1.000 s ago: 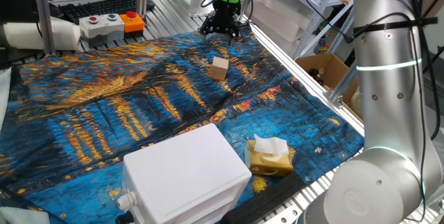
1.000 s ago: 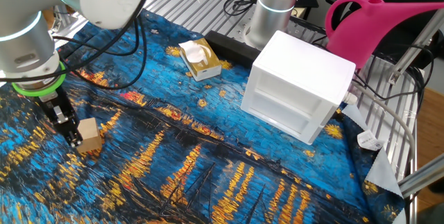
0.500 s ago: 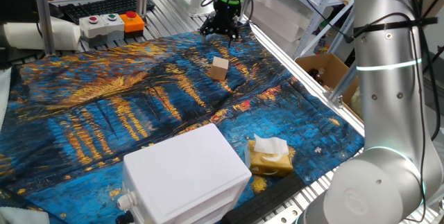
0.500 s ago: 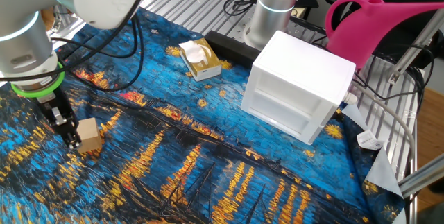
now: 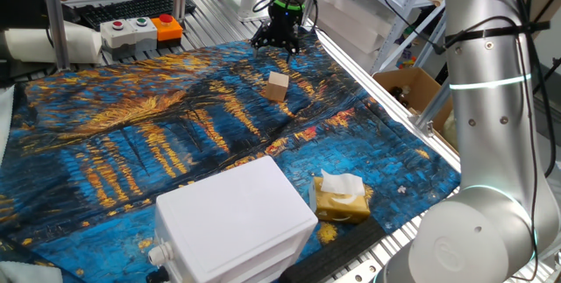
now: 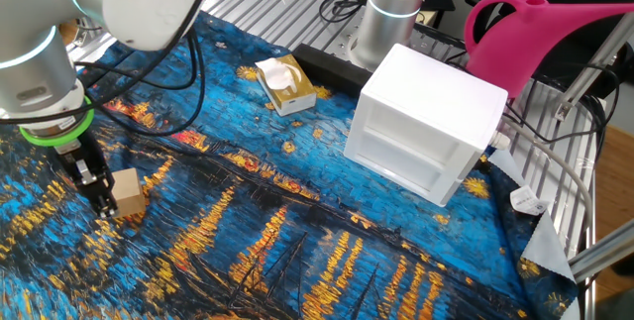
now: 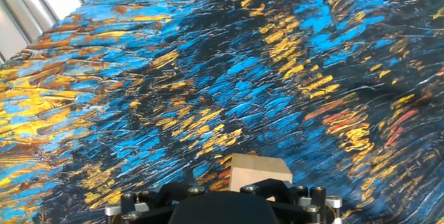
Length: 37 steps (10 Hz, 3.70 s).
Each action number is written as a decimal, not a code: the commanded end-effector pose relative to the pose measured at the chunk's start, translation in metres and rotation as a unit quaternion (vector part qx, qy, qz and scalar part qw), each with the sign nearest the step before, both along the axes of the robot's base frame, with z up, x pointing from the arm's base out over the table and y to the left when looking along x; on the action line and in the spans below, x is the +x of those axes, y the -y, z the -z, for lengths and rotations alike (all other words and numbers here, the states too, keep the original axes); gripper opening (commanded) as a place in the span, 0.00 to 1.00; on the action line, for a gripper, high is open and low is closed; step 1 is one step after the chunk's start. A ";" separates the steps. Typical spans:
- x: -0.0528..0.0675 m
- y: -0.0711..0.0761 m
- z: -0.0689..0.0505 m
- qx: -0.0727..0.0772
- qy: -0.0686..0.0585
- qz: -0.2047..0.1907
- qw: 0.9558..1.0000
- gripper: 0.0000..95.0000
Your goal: Pick up the small block on the left and move it to the right
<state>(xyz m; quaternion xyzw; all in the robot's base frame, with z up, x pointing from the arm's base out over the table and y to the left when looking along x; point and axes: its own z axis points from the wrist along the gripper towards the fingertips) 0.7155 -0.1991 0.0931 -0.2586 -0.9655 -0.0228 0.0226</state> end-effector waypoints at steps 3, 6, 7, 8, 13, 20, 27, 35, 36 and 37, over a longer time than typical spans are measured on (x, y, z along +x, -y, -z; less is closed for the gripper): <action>0.001 0.001 0.002 -0.009 0.005 -0.030 0.999 1.00; 0.002 0.003 0.001 -0.012 0.005 -0.026 1.000 1.00; 0.004 0.007 0.001 -0.010 0.005 -0.026 1.000 1.00; 0.005 0.010 0.001 -0.005 0.005 -0.027 1.000 1.00; 0.006 0.010 0.001 -0.005 0.005 -0.022 1.000 1.00; 0.006 0.010 0.001 -0.001 0.004 -0.017 1.000 1.00; 0.006 0.010 0.001 0.015 0.028 0.027 0.999 0.80; 0.006 0.010 0.001 -0.031 0.024 0.051 0.998 0.80; 0.006 0.010 0.001 -0.035 0.023 0.047 0.998 0.80; 0.006 0.010 0.001 -0.041 0.023 0.046 0.998 0.80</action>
